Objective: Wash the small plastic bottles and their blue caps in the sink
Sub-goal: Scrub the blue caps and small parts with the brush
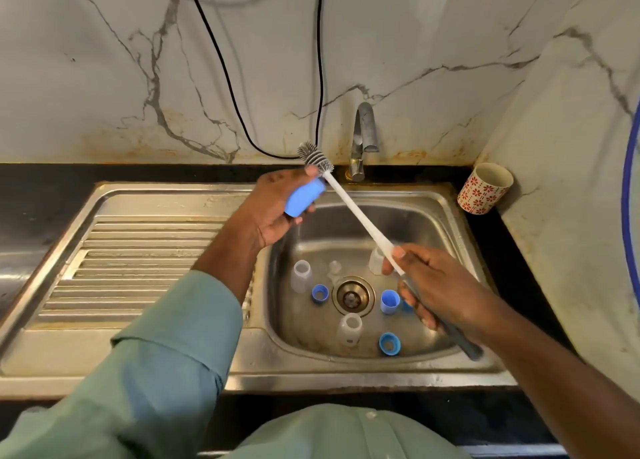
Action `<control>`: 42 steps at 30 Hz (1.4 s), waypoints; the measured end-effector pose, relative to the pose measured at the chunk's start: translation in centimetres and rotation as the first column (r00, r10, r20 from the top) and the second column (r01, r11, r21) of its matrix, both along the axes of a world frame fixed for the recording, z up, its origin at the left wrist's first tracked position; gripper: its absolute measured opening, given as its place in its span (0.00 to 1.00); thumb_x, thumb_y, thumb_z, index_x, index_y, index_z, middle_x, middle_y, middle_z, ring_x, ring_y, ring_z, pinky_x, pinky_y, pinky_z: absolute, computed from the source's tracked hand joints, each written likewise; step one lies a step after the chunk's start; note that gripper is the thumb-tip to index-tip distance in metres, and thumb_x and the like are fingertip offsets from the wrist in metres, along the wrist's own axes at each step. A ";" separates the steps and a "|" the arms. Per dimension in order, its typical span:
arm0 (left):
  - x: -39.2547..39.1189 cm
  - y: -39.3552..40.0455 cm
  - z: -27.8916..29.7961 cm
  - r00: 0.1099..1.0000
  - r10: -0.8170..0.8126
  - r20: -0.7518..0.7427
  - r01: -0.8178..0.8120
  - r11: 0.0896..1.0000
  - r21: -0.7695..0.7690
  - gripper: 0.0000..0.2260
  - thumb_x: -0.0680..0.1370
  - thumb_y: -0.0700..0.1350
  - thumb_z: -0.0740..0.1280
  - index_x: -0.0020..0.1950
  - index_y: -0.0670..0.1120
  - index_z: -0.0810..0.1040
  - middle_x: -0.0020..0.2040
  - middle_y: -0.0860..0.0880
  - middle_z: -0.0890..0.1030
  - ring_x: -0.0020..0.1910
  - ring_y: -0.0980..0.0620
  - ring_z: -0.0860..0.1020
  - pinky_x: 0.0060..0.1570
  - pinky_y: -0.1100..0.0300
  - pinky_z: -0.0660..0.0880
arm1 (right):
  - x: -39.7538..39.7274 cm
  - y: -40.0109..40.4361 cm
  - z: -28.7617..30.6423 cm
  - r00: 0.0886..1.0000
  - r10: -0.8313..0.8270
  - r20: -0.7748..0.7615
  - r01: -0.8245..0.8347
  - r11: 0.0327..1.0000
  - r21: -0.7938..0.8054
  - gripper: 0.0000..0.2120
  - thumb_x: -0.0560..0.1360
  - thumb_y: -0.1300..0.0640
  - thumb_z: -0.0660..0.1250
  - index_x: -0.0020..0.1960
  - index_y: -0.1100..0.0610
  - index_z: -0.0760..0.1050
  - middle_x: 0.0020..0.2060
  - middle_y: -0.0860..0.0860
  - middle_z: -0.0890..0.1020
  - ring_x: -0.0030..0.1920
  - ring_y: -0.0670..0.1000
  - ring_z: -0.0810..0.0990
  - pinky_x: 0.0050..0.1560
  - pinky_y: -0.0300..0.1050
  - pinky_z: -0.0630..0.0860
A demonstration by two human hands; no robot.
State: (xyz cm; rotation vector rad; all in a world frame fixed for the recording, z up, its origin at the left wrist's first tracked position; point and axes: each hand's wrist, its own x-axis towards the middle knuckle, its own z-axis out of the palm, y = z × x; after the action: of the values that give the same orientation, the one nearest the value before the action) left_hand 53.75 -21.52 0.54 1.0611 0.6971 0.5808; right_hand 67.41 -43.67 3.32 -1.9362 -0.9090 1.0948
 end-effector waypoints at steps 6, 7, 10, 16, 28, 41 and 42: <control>-0.8 0.0 -0.6 1.000 0.011 -0.013 -0.011 1.000 0.005 0.15 0.74 0.51 0.72 0.54 0.43 0.81 0.44 0.44 0.80 0.34 0.51 0.74 0.27 0.62 0.72 | 0.2 -0.8 0.0 0.999 0.003 0.049 -0.002 1.000 -0.019 0.15 0.82 0.47 0.55 0.48 0.52 0.77 0.27 0.52 0.74 0.21 0.48 0.66 0.23 0.41 0.65; -1.1 0.2 -0.6 0.999 0.035 -0.020 -0.034 0.999 0.009 0.14 0.75 0.51 0.71 0.53 0.43 0.81 0.43 0.45 0.80 0.34 0.51 0.74 0.26 0.62 0.71 | 0.1 -1.0 -0.1 0.997 0.010 0.071 -0.008 1.000 -0.026 0.14 0.82 0.47 0.55 0.47 0.51 0.77 0.26 0.52 0.74 0.21 0.47 0.67 0.23 0.41 0.65; -1.9 0.5 0.1 0.999 -0.036 -0.021 0.037 0.998 0.045 0.13 0.74 0.51 0.69 0.52 0.43 0.82 0.44 0.46 0.82 0.37 0.53 0.78 0.31 0.62 0.73 | -0.1 -1.7 -0.2 0.998 0.020 0.061 -0.020 1.000 -0.004 0.13 0.82 0.47 0.57 0.47 0.50 0.77 0.26 0.50 0.73 0.21 0.46 0.66 0.22 0.40 0.65; -1.8 0.6 0.5 1.000 0.027 0.009 -0.028 0.996 0.082 0.10 0.78 0.48 0.69 0.51 0.41 0.81 0.42 0.44 0.81 0.34 0.51 0.75 0.29 0.63 0.72 | -0.1 -1.6 -0.5 0.998 0.018 0.060 -0.020 0.999 0.031 0.13 0.81 0.47 0.57 0.47 0.51 0.77 0.27 0.51 0.72 0.21 0.45 0.65 0.22 0.40 0.65; -2.7 -1.2 -2.4 0.996 0.004 -0.089 0.006 0.994 0.110 0.11 0.75 0.54 0.72 0.51 0.48 0.84 0.44 0.46 0.83 0.37 0.50 0.78 0.30 0.61 0.72 | 2.0 -1.2 -3.8 0.956 0.113 0.272 -0.102 0.993 -0.057 0.12 0.82 0.49 0.57 0.45 0.51 0.76 0.22 0.40 0.73 0.21 0.39 0.69 0.25 0.31 0.63; 1.8 -4.0 -18.0 0.303 -0.016 -0.953 0.775 0.586 0.237 0.13 0.76 0.43 0.68 0.61 0.49 0.76 0.60 0.44 0.73 0.58 0.42 0.76 0.58 0.52 0.74 | 5.1 1.1 -12.9 0.953 0.045 0.299 0.012 0.982 -0.186 0.14 0.81 0.47 0.61 0.38 0.50 0.75 0.23 0.46 0.70 0.24 0.44 0.69 0.32 0.43 0.71; 2.2 -4.3 -19.1 0.218 0.018 -0.976 0.836 0.513 0.196 0.15 0.78 0.42 0.65 0.65 0.48 0.74 0.63 0.43 0.72 0.62 0.40 0.73 0.60 0.49 0.73 | 5.2 1.5 -13.3 0.956 0.051 0.288 0.006 0.982 -0.191 0.15 0.81 0.47 0.61 0.38 0.51 0.74 0.23 0.46 0.70 0.24 0.44 0.68 0.32 0.44 0.72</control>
State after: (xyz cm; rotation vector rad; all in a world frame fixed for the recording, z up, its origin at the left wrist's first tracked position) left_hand 55.92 -25.80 -18.59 2.3965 1.0556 -0.5310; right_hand 72.59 -42.20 -10.02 -2.2949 -1.0157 0.9513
